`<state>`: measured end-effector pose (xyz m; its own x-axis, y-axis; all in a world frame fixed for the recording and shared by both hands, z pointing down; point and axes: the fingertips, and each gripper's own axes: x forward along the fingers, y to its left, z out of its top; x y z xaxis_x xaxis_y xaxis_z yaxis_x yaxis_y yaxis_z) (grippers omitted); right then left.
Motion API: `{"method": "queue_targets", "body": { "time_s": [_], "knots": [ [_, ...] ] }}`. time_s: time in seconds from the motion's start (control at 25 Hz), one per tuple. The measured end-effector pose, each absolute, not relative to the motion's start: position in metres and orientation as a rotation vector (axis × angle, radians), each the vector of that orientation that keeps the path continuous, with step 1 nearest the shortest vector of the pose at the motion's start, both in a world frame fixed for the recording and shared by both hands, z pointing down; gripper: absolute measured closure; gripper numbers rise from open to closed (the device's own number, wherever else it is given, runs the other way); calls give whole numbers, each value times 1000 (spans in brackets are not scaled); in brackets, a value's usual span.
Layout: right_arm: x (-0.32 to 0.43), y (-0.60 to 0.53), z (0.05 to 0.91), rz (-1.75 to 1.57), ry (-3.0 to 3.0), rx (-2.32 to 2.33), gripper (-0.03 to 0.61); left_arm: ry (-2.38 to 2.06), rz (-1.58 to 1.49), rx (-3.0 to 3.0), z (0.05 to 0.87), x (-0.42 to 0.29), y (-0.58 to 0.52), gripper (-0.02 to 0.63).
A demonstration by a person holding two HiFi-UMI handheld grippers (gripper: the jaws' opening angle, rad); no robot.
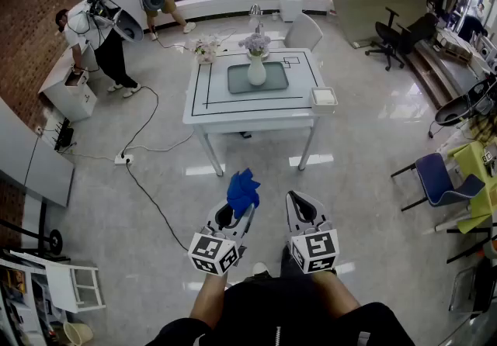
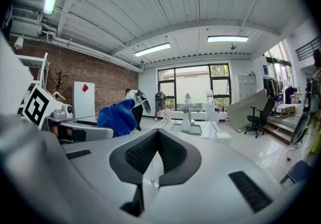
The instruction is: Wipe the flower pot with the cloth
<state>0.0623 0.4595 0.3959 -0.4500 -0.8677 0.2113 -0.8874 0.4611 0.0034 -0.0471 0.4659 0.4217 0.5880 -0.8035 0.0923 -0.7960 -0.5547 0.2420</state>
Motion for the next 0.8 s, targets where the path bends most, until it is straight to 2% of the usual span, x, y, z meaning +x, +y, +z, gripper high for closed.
{"method": "queue_targets", "body": {
  "time_s": [0.8],
  "knots": [
    [46,441,391,180,-2583,1545,571,-1307,-36,2575,419,-58,447,457]
  ]
}}
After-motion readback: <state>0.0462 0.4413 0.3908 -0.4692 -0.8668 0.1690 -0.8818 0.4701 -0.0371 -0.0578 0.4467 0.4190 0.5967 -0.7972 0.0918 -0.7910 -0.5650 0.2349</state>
